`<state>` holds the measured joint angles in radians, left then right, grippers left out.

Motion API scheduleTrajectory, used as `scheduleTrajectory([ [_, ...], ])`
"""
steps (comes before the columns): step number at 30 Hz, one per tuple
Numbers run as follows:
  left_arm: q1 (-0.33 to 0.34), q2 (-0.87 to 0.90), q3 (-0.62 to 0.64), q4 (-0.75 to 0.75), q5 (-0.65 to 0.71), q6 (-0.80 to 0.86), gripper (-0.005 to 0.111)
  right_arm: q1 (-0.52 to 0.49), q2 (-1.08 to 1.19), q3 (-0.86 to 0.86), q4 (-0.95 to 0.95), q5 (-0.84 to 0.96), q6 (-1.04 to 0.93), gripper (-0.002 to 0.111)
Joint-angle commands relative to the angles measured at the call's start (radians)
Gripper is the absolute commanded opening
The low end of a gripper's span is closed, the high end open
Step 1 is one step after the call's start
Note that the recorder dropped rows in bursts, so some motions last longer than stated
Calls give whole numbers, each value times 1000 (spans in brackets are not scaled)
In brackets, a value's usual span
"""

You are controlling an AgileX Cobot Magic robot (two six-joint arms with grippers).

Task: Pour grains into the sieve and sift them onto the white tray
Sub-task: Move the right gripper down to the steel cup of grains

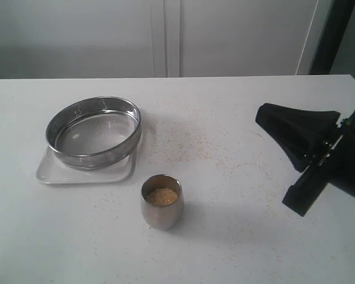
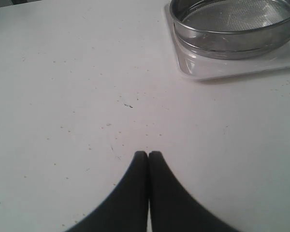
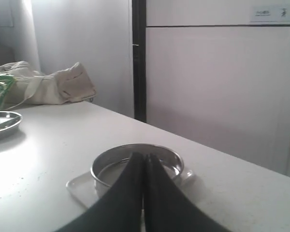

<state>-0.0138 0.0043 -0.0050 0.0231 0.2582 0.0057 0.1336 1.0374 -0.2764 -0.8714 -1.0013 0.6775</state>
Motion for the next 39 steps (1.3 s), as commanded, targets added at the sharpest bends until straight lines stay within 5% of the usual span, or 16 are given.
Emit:
scheduleTrajectory([
  [1,3,-4,5,-7,-2,3,0,-1,103,-40,-83,-103,-4,0],
  [15,3,-4,5,-7,-2,3,0,163,361,-153,-117,-102,-127,2],
  [23,3,-4,5,-7,-2,3,0,225,468,-193,-105,-101,-170,36],
  [30,3,-4,5,-7,-2,3,0,278,562,-239,-64,-83,-206,84],
  [33,3,-4,5,-7,-2,3,0,289,600,-260,-53,-44,-216,93],
  [39,3,-4,5,-7,-2,3,0,314,678,-302,-41,-28,-260,94],
])
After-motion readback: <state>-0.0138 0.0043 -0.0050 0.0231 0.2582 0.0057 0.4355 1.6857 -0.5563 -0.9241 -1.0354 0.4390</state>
